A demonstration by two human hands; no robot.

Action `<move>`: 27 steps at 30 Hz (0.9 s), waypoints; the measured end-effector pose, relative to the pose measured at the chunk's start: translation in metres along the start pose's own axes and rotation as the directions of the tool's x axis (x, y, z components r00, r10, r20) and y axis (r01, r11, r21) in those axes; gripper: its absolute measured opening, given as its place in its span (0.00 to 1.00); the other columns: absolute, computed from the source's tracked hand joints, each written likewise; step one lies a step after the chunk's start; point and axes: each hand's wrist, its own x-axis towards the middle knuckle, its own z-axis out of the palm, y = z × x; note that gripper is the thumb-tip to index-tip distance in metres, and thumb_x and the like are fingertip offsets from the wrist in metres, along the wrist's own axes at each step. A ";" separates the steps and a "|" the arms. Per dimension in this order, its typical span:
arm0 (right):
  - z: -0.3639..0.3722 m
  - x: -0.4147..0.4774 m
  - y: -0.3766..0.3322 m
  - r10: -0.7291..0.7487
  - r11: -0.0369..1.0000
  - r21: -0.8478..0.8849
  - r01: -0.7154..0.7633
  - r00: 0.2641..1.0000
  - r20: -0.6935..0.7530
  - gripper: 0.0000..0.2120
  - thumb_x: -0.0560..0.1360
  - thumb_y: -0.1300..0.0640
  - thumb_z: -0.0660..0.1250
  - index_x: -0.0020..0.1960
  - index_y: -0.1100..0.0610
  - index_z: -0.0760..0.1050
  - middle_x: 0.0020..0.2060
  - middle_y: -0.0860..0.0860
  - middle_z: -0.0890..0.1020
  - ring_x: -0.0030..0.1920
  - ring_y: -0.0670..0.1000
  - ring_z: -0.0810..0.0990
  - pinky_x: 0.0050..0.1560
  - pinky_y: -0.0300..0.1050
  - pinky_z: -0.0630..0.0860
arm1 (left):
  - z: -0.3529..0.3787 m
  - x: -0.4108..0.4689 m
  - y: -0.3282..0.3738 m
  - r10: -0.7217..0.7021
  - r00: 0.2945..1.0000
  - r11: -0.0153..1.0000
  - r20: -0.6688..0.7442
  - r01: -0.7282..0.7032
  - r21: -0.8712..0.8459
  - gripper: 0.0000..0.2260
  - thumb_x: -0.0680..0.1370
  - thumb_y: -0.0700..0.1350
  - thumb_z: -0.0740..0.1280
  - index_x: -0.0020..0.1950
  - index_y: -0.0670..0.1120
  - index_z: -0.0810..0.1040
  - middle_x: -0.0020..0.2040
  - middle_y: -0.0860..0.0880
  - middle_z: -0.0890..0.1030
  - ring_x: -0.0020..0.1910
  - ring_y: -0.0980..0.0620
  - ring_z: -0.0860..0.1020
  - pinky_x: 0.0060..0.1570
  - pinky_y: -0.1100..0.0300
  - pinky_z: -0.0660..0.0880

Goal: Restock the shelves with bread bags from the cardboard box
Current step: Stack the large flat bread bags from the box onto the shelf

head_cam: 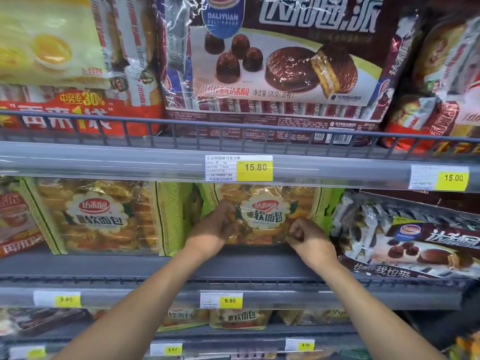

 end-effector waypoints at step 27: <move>-0.018 -0.096 -0.061 0.094 0.995 -0.028 -0.095 0.995 -0.024 0.18 0.77 0.44 0.70 0.65 0.44 0.74 0.65 0.44 0.75 0.65 0.50 0.76 0.63 0.58 0.76 | -0.041 -0.087 0.004 0.103 0.987 0.988 0.127 -0.116 0.105 0.25 0.82 0.52 0.66 0.77 0.53 0.63 0.70 0.49 0.74 0.69 0.48 0.73 0.65 0.50 0.73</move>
